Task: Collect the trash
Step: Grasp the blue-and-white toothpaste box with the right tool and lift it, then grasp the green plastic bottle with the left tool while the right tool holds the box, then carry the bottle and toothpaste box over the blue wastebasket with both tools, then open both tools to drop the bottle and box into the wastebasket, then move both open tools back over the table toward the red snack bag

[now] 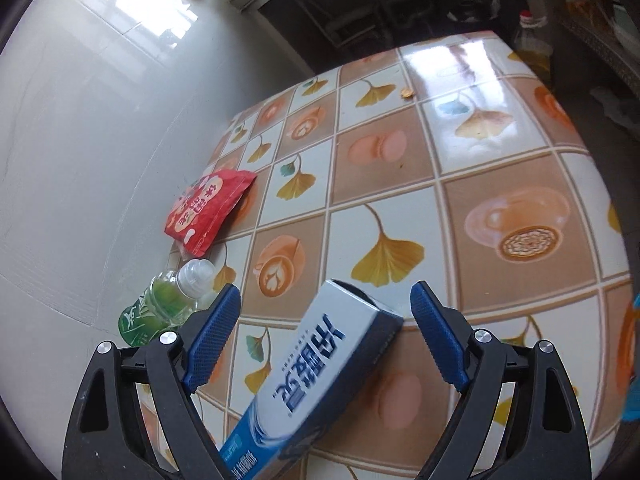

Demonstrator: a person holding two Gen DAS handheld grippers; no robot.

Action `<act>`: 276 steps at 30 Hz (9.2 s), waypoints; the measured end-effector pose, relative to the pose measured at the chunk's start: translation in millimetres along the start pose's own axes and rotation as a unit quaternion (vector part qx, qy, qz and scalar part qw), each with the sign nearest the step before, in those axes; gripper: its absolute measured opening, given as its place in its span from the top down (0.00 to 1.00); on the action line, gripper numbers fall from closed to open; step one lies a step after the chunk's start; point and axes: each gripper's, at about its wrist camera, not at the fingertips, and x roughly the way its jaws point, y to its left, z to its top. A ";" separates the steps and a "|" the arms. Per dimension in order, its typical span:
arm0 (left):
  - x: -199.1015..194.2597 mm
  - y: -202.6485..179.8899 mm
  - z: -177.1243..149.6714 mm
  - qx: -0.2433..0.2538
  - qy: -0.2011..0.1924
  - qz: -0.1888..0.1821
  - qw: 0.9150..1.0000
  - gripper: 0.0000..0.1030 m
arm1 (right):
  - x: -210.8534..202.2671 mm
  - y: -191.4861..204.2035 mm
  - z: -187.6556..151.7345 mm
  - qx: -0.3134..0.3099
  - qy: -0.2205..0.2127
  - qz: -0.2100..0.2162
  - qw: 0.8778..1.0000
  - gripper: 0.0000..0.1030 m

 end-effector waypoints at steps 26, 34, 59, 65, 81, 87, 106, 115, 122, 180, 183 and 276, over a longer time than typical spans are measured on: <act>-158.3 43.8 -4.7 -0.009 -0.146 0.263 0.954 0.06 | 24.1 53.7 -70.2 0.017 0.079 -0.074 0.994 0.20; -149.5 68.3 63.6 0.061 -0.108 0.358 0.925 0.07 | 22.1 56.2 -78.6 -0.039 0.073 -0.102 0.991 0.38; -61.7 121.3 90.6 -0.012 0.202 0.328 0.923 0.40 | -4.1 37.2 -94.9 -0.068 0.064 -0.055 0.994 0.48; -70.2 98.1 48.9 -0.152 0.167 0.207 0.952 0.41 | -16.1 36.8 -109.4 -0.081 0.078 -0.041 0.993 0.51; -65.6 96.7 39.3 -0.259 0.072 0.112 0.957 0.25 | -31.4 28.1 -129.2 -0.068 0.100 -0.022 0.992 0.45; -42.0 106.7 48.5 -0.282 0.072 0.091 0.952 0.25 | -27.1 33.0 -128.6 -0.067 0.098 -0.031 0.992 0.45; -20.7 94.2 53.1 -0.259 0.095 0.105 0.955 0.26 | -19.7 42.5 -130.2 -0.082 0.100 -0.037 0.991 0.52; -14.8 88.4 52.2 -0.244 0.098 0.117 0.958 0.38 | -19.6 44.4 -130.3 -0.082 0.097 -0.030 0.991 0.56; -18.3 81.6 46.3 -0.232 0.084 0.128 0.960 0.39 | -24.3 41.3 -128.5 -0.077 0.092 -0.026 0.992 0.59; 69.6 -137.8 94.4 0.036 0.059 0.057 0.996 0.39 | -267.8 -98.0 -199.7 0.131 -0.144 -0.103 0.976 0.66; 127.2 -162.1 103.1 0.045 0.110 0.036 0.992 0.39 | -290.1 -143.3 -216.8 0.184 -0.157 -0.148 0.959 0.66; -138.9 132.5 94.5 -0.125 -0.135 0.278 0.943 0.11 | -101.3 74.6 -97.7 -0.105 -0.041 -0.018 0.993 0.11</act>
